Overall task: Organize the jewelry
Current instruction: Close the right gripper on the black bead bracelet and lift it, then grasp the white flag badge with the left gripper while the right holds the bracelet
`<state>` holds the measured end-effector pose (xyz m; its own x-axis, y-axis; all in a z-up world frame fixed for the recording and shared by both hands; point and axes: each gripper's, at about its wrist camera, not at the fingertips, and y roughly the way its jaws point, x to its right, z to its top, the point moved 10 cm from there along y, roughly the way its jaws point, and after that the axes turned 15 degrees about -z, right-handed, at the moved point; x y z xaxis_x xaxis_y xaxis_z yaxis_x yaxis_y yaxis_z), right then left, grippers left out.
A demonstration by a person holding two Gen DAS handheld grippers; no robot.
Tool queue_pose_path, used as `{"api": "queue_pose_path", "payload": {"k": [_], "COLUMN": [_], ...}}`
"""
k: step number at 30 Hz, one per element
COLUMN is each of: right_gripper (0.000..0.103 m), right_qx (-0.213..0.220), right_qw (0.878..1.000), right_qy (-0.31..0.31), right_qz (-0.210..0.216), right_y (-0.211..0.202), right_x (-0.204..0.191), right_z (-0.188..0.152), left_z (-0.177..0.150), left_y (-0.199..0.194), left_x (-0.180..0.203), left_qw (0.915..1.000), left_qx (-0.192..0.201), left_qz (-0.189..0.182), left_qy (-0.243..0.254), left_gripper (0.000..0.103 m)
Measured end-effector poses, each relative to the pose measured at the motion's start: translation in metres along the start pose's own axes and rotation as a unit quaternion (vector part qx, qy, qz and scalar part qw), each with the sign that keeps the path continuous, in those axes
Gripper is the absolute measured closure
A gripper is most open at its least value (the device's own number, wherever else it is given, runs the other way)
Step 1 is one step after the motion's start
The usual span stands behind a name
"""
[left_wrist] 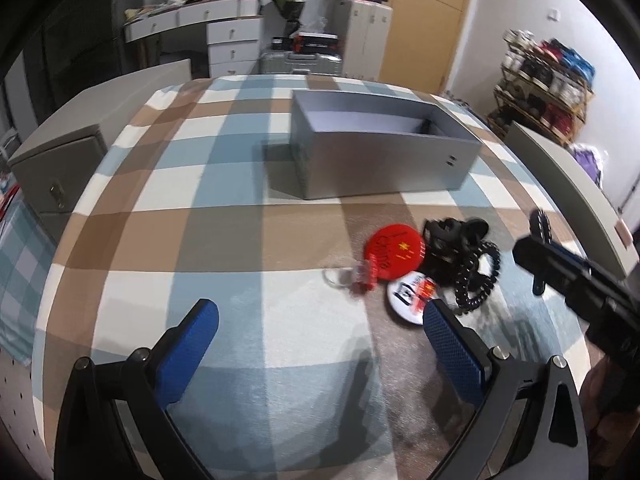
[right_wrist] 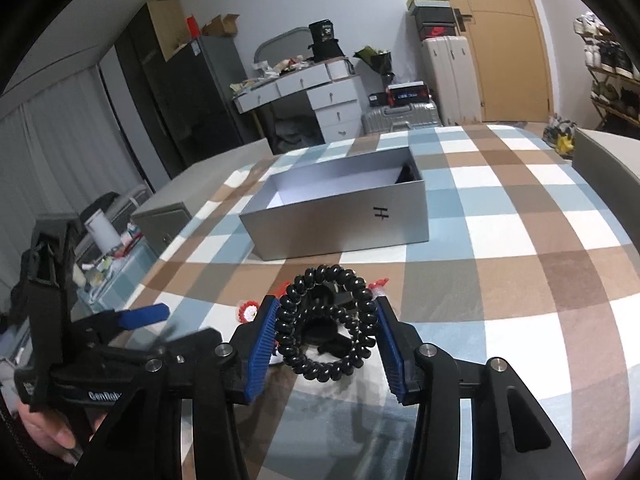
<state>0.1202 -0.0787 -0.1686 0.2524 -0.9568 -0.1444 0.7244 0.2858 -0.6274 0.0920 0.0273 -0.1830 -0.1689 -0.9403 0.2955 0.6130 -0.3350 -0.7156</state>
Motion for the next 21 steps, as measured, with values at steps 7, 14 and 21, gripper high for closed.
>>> {"api": "queue_pose_path", "payload": {"k": [7, 14, 21], "right_gripper": [0.057, 0.057, 0.057], "right_qx": [-0.006, 0.000, 0.005], "right_qw": [0.998, 0.996, 0.996], "right_qy": [0.041, 0.066, 0.073], "right_qz": [0.045, 0.062, 0.060], "right_y": [-0.005, -0.013, -0.015], "right_x": [0.012, 0.022, 0.030], "right_z": [0.002, 0.005, 0.006], "left_z": [-0.001, -0.003, 0.002], "left_y": [0.012, 0.031, 0.041], "left_x": [0.021, 0.035, 0.040], "left_qw": [0.9988, 0.9967, 0.9953], "left_qx": [-0.018, -0.048, -0.063], "left_qz": [-0.026, -0.038, -0.031], "left_qy": [0.037, 0.053, 0.068], "left_gripper": [0.003, 0.003, 0.005]}}
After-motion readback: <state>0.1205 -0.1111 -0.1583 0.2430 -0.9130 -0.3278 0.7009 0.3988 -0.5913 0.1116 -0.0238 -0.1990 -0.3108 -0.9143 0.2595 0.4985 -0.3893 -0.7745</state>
